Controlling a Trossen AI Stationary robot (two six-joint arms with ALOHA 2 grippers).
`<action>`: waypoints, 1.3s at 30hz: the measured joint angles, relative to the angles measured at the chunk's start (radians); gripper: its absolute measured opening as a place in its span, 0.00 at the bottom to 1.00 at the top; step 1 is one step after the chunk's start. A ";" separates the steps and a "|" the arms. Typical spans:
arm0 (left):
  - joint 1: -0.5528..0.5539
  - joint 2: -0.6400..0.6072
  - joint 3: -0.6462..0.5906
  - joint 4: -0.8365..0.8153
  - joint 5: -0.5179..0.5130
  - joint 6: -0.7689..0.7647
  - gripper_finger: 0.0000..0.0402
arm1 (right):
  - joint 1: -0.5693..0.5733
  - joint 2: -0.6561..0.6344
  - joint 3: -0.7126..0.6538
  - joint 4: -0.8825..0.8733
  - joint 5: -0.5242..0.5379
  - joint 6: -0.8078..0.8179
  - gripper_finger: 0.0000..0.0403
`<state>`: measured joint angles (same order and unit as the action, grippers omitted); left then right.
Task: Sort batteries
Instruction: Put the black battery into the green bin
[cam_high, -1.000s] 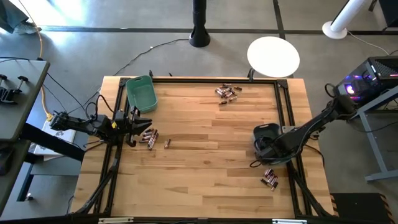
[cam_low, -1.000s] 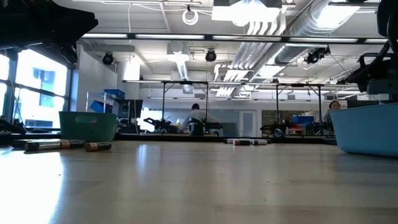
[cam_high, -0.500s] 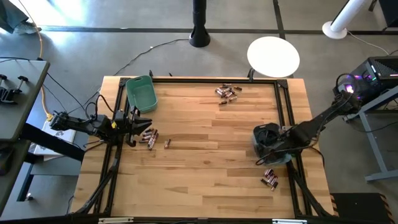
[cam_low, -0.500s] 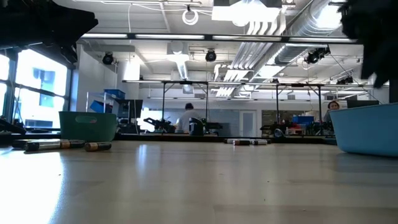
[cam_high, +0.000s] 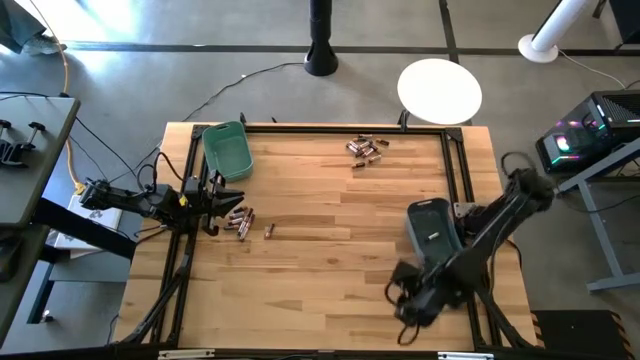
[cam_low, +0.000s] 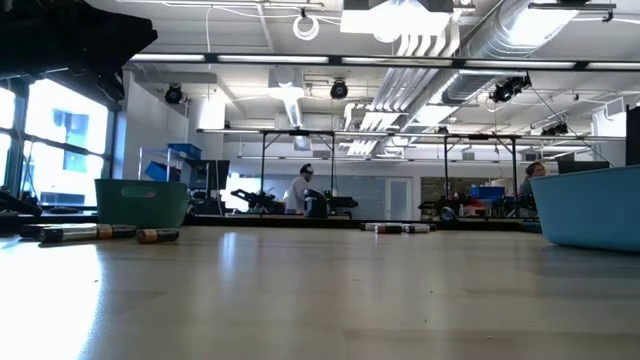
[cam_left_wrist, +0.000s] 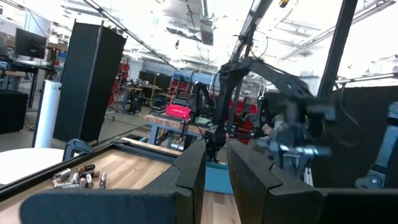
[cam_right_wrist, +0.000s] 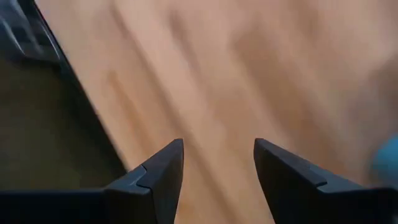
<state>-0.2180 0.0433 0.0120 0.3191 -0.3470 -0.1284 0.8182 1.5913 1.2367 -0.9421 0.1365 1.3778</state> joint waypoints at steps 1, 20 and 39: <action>0.000 0.000 0.000 0.000 0.000 0.000 0.14 | 0.017 0.027 0.001 0.001 -0.045 0.052 0.47; 0.000 0.000 0.000 0.019 0.000 0.035 0.14 | 0.091 0.187 -0.050 -0.151 -0.194 0.211 0.47; 0.000 0.000 0.000 0.023 0.003 0.025 0.14 | 0.091 0.188 -0.207 0.084 -0.212 0.151 0.47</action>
<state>-0.2176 0.0429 0.0120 0.3416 -0.3439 -0.1036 0.9096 1.7795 1.0295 -0.8577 -0.0756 1.5288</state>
